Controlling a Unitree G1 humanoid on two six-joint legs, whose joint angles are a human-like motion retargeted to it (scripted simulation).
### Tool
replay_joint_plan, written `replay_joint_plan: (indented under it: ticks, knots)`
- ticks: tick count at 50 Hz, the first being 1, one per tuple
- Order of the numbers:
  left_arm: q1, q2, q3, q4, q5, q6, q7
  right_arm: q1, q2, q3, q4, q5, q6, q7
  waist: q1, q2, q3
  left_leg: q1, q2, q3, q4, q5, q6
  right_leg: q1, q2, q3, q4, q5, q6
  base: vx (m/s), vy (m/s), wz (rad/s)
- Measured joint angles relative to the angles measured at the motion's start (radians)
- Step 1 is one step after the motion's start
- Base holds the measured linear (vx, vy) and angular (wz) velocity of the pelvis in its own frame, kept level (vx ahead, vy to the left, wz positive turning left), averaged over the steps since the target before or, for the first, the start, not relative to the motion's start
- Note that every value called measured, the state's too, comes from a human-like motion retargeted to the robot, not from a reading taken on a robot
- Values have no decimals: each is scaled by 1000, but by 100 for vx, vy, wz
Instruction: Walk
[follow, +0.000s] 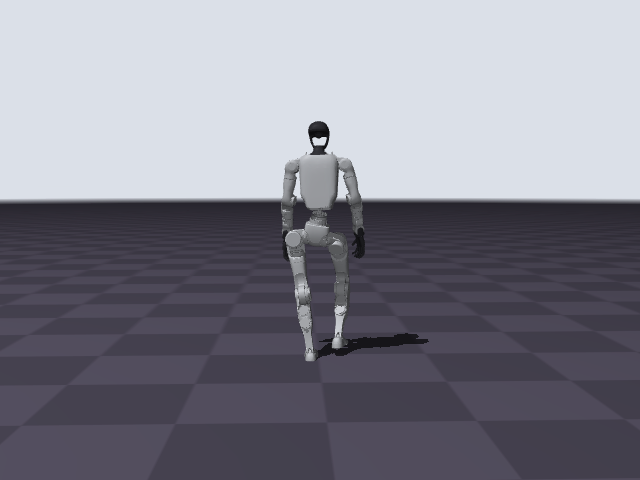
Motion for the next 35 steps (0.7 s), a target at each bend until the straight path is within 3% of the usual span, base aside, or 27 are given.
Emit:
replay_joint_plan:
  ticks: [3,5,11,14,23,31,35]
  knots:
    - [-8,0,5,20,-1,-6,4,-9,7,-3,20,1,-3,-5,-13,-20,19,2,-14,-9,19,-16,4,-41,-6,5,-17,-6,12,9,3,17]
    - [-24,1,14,33,1,-9,4,-28,6,-5,38,1,-4,-5,-30,19,0,-24,28,-14,13,-33,5,-83,38,-30,-83,7,11,15,3,20]
    - [4,-5,11,30,16,-14,7,-7,15,-11,55,3,3,-13,-28,24,20,-29,36,-8,69,-77,14,-133,60,-33,-207,8,40,14,1,2]
    - [1,2,11,20,26,-15,7,-23,28,-21,58,5,4,-15,-27,68,-5,-67,79,-3,97,-112,18,-153,106,-64,-321,32,44,19,-2,-3]
    - [-22,31,21,-12,40,-19,17,-33,46,-49,65,16,8,-42,-8,77,-1,-95,83,2,270,-230,33,-168,98,-60,-342,54,60,20,-6,-4]
    - [1,41,50,1,29,-18,26,-33,51,-66,83,23,4,-79,0,117,-27,-153,147,19,522,-337,11,-133,111,-117,-285,74,20,29,-11,1]
    - [15,39,72,20,16,-19,31,-33,49,-63,97,14,-2,-94,4,189,-59,-218,252,23,709,-356,-33,-92,193,-177,-321,54,-29,33,-14,-5]
